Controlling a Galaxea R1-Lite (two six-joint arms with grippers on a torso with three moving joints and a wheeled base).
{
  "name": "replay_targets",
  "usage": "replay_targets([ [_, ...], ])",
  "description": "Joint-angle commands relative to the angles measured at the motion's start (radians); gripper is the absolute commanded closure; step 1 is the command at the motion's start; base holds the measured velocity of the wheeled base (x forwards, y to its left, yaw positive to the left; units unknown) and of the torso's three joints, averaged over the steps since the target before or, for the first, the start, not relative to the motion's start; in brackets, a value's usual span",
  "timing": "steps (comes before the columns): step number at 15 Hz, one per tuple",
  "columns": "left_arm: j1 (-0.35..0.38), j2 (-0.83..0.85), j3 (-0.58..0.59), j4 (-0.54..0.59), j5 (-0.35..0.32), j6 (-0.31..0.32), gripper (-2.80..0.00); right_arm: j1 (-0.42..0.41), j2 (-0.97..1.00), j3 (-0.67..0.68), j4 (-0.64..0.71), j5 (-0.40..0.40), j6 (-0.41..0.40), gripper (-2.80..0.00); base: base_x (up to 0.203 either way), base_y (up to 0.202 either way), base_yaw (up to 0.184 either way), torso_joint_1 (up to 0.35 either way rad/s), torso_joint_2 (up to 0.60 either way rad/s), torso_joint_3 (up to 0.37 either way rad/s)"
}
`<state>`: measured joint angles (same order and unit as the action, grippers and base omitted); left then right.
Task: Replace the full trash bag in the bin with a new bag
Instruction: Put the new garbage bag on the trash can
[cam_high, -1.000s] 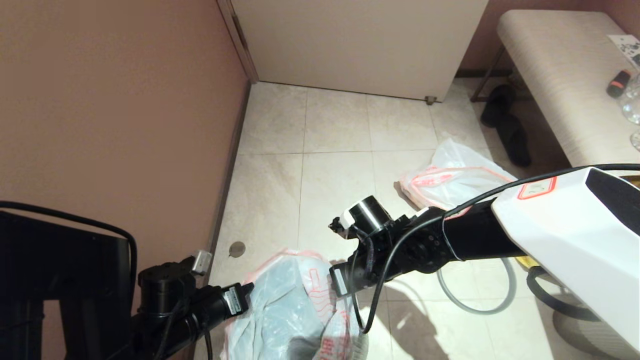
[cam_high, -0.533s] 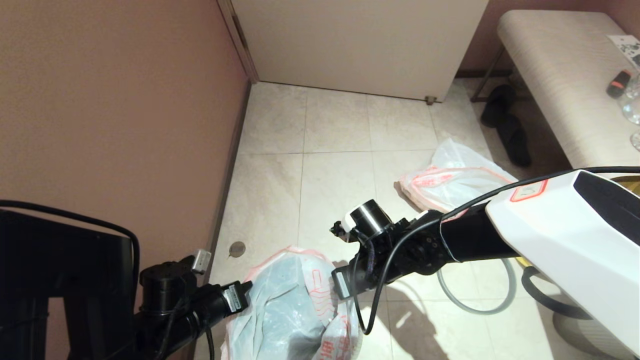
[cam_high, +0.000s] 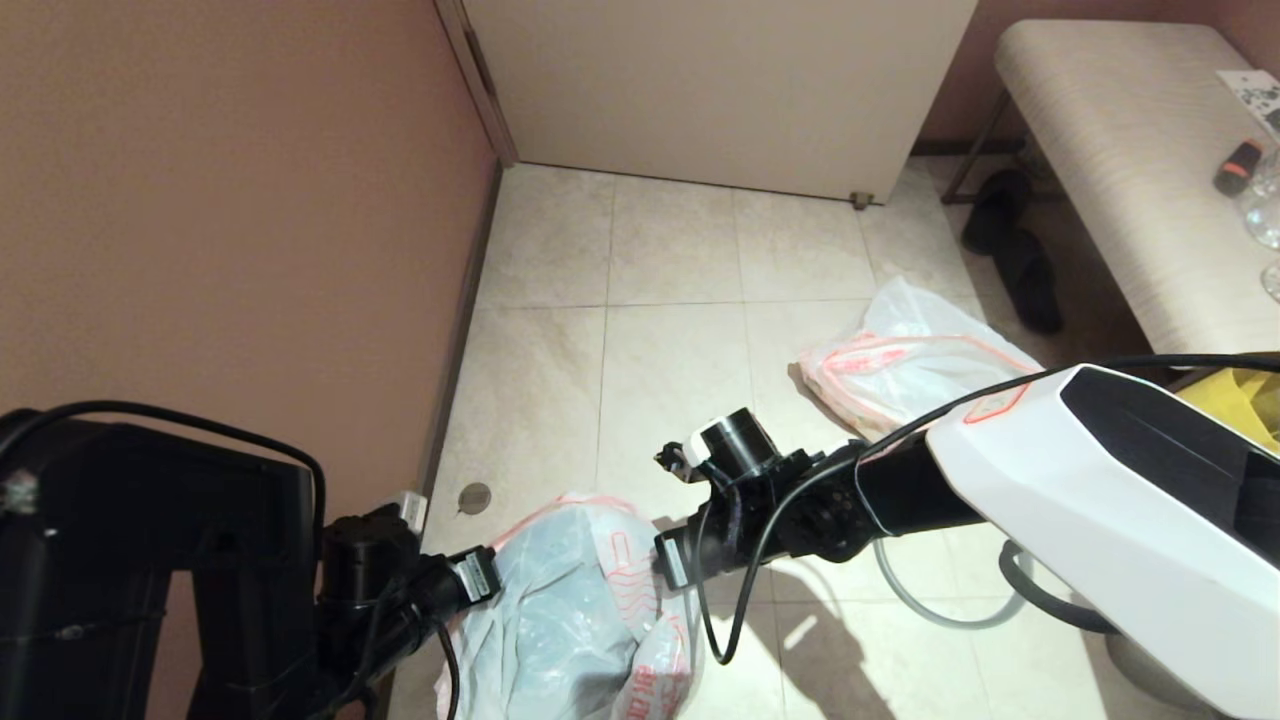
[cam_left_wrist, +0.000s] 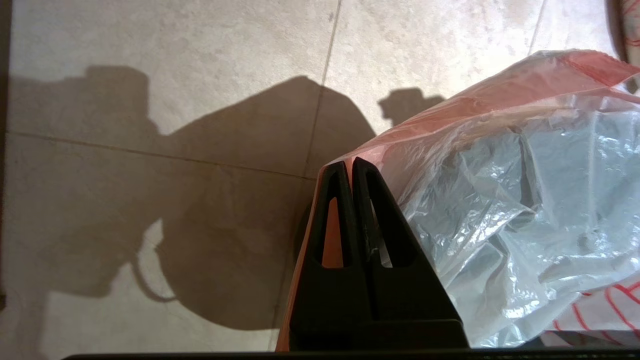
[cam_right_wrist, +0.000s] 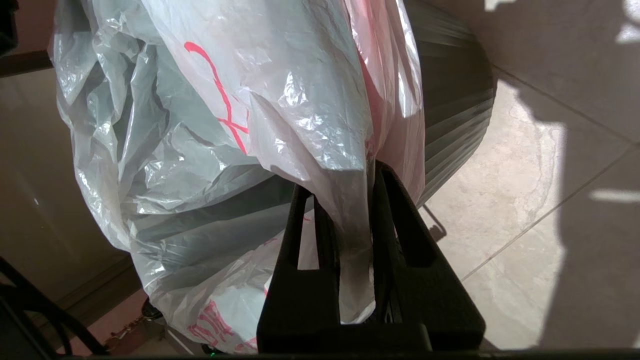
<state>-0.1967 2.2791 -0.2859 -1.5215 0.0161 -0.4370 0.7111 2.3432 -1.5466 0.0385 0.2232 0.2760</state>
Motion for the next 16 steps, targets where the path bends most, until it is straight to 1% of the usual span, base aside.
replay_targets([
  [1,0.012,0.044,-0.027,-0.049,0.016,0.004,0.00,-0.007,0.018,0.000,-0.002,0.002,-0.009,0.00,0.000,0.000,0.000,0.000,0.00,0.000],
  [4,0.011,0.067,-0.035,-0.049,0.018,0.012,0.00,-0.019,0.046,0.003,-0.012,0.004,-0.029,0.00,0.000,0.000,0.000,0.000,0.00,0.000],
  [7,0.006,0.083,-0.044,-0.049,0.021,0.026,0.00,-0.033,0.071,0.004,-0.134,0.002,-0.016,0.00,0.000,0.000,0.000,0.000,0.00,0.000],
  [10,-0.010,0.087,-0.037,-0.049,0.022,0.026,0.00,-0.030,0.059,0.004,-0.169,0.002,0.058,0.00,0.000,0.000,0.000,0.000,0.00,0.000],
  [14,-0.016,0.092,-0.036,-0.049,0.025,0.026,0.00,-0.045,0.046,0.017,-0.311,0.001,0.153,0.00,0.000,0.000,0.000,0.000,0.00,0.000],
  [16,-0.016,0.091,-0.039,-0.049,0.044,0.026,0.00,-0.056,0.048,0.022,-0.330,0.001,0.155,0.00,0.000,0.000,0.000,0.000,0.00,0.000],
])
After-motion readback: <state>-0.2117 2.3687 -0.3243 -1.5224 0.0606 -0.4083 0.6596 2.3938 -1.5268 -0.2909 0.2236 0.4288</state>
